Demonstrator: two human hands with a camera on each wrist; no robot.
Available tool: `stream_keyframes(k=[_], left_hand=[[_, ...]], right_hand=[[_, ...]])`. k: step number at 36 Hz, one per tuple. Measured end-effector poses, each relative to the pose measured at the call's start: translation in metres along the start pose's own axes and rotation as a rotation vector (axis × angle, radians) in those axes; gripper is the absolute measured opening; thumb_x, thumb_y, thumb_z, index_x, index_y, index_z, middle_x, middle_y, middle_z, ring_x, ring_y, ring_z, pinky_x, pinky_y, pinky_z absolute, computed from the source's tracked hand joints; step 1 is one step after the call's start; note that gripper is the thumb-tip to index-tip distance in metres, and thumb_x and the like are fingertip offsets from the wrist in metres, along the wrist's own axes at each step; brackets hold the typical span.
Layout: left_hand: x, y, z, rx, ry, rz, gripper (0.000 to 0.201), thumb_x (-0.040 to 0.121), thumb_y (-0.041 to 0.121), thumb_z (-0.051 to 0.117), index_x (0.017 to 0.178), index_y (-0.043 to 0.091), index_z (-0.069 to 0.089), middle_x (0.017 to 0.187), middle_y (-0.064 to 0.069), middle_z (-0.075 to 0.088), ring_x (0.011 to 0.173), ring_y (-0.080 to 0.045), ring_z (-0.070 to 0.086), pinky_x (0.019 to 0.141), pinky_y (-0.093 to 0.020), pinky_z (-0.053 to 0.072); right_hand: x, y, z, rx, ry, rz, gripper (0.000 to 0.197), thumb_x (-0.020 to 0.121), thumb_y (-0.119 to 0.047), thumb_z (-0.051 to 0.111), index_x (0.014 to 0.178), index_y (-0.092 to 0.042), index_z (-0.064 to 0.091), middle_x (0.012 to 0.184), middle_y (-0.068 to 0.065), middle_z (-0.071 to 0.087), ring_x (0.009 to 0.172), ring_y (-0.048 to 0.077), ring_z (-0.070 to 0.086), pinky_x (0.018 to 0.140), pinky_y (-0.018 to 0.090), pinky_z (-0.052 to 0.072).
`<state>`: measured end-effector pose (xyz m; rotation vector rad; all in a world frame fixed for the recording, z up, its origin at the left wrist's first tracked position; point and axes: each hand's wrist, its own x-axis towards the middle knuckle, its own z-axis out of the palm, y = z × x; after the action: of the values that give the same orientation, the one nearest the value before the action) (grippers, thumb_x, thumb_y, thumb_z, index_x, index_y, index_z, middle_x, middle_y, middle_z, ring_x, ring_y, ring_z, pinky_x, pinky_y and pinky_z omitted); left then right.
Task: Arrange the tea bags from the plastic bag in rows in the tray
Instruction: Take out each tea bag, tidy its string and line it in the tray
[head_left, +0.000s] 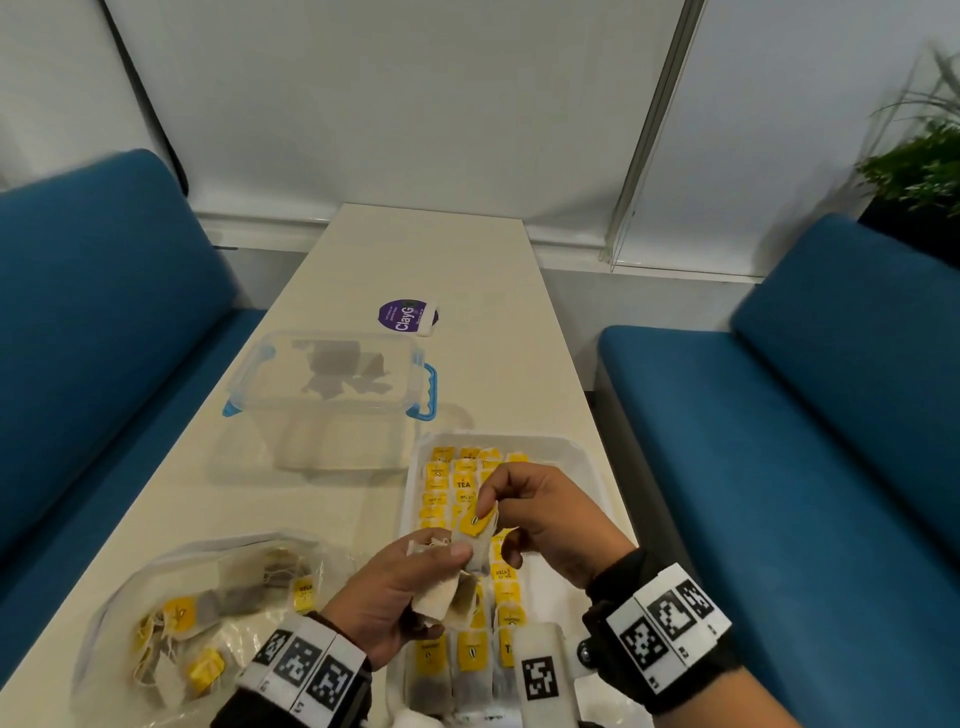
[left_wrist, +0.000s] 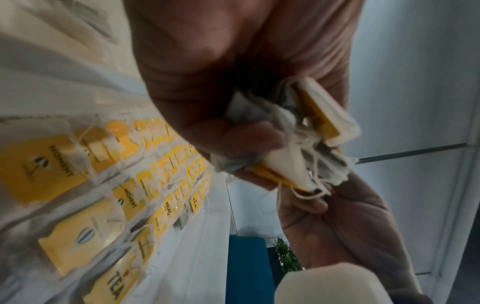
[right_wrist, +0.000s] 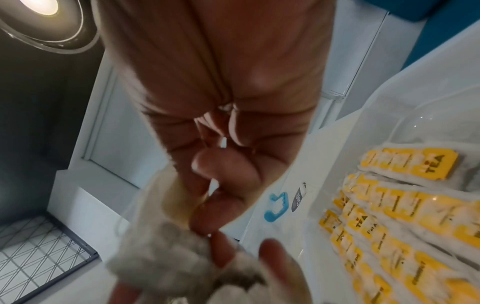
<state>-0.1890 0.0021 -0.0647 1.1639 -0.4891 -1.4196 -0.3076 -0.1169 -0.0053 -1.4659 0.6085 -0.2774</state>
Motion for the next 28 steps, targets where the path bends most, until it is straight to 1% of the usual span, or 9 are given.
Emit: stream_keyframes(k=[3, 7, 10, 13, 16, 20, 22, 25, 28], left_hand=[[0.002, -0.003, 0.002, 0.0, 0.052, 0.023, 0.053, 0.048, 0.036, 0.08, 0.085, 0.006, 0.057, 0.058, -0.01, 0.058, 0.04, -0.018, 0.05, 0.039, -0.017, 0.033], [0.007, -0.005, 0.001, 0.008, 0.176, 0.034, 0.044, 0.054, 0.028, 0.084, 0.084, 0.008, 0.059, 0.054, -0.009, 0.058, 0.042, -0.018, 0.044, 0.04, -0.015, 0.03], [0.009, -0.008, -0.001, -0.012, 0.258, 0.04, 0.042, 0.055, 0.038, 0.076, 0.082, 0.01, 0.061, 0.057, -0.011, 0.058, 0.044, -0.018, 0.04, 0.041, -0.015, 0.029], [0.012, -0.013, -0.003, -0.009, 0.268, 0.016, 0.052, 0.056, 0.046, 0.077, 0.085, 0.008, 0.06, 0.055, -0.012, 0.055, 0.036, -0.015, 0.036, 0.039, -0.014, 0.027], [0.013, -0.017, -0.005, -0.023, 0.244, -0.022, 0.07, 0.053, 0.057, 0.08, 0.094, 0.005, 0.059, 0.057, -0.011, 0.051, 0.034, -0.013, 0.035, 0.039, -0.014, 0.028], [0.012, -0.023, -0.01, -0.025, 0.25, -0.045, 0.083, 0.055, 0.058, 0.08, 0.105, -0.006, 0.059, 0.058, -0.01, 0.051, 0.035, -0.012, 0.04, 0.04, -0.016, 0.031], [0.01, -0.021, -0.008, -0.02, 0.238, -0.072, 0.082, 0.058, 0.055, 0.08, 0.105, -0.01, 0.058, 0.054, -0.009, 0.051, 0.033, -0.012, 0.04, 0.041, -0.017, 0.032], [0.006, -0.02, -0.009, 0.031, 0.206, -0.101, 0.062, 0.06, 0.049, 0.079, 0.091, -0.002, 0.064, 0.052, -0.006, 0.055, 0.034, -0.012, 0.044, 0.044, -0.018, 0.033], [0.003, -0.018, -0.009, -0.009, 0.123, -0.089, 0.065, 0.059, 0.043, 0.081, 0.098, -0.007, 0.066, 0.051, -0.011, 0.048, 0.039, -0.018, 0.037, 0.051, -0.023, 0.028]], right_hand=[[-0.002, 0.0, 0.003, 0.013, 0.029, 0.016, 0.032, 0.083, 0.014, 0.046, 0.075, -0.008, 0.068, 0.069, 0.003, 0.066, 0.052, 0.012, 0.059, 0.042, 0.025, 0.043], [-0.003, 0.004, 0.004, 0.136, 0.145, 0.066, 0.018, 0.093, -0.011, 0.053, 0.104, -0.009, 0.066, 0.084, 0.013, 0.064, 0.062, 0.017, 0.062, 0.043, 0.027, 0.048], [-0.003, 0.011, 0.005, 0.127, 0.208, 0.155, 0.034, 0.085, -0.029, 0.066, 0.109, -0.006, 0.06, 0.082, 0.013, 0.062, 0.062, 0.019, 0.061, 0.044, 0.026, 0.045], [-0.005, 0.018, 0.007, 0.087, 0.167, 0.236, 0.045, 0.075, -0.016, 0.077, 0.113, -0.009, 0.054, 0.074, 0.011, 0.065, 0.057, 0.017, 0.06, 0.041, 0.024, 0.042], [-0.005, 0.024, 0.008, 0.068, 0.147, 0.272, 0.049, 0.072, 0.002, 0.076, 0.113, -0.01, 0.051, 0.071, 0.011, 0.063, 0.059, 0.021, 0.061, 0.042, 0.025, 0.043], [-0.005, 0.028, 0.006, 0.021, 0.144, 0.3, 0.045, 0.076, 0.005, 0.07, 0.112, -0.011, 0.051, 0.056, 0.002, 0.06, 0.057, 0.018, 0.061, 0.043, 0.025, 0.041], [-0.004, 0.028, 0.004, 0.015, 0.141, 0.315, 0.042, 0.079, 0.003, 0.068, 0.113, -0.013, 0.05, 0.067, 0.006, 0.061, 0.056, 0.015, 0.062, 0.044, 0.025, 0.04], [-0.003, 0.027, 0.001, 0.073, 0.116, 0.351, 0.039, 0.083, 0.001, 0.063, 0.117, -0.013, 0.048, 0.081, 0.014, 0.062, 0.06, 0.018, 0.064, 0.045, 0.027, 0.045], [-0.003, 0.027, -0.001, 0.122, 0.041, 0.381, 0.039, 0.086, 0.003, 0.057, 0.119, -0.013, 0.044, 0.085, 0.016, 0.065, 0.065, 0.024, 0.066, 0.042, 0.025, 0.046]])
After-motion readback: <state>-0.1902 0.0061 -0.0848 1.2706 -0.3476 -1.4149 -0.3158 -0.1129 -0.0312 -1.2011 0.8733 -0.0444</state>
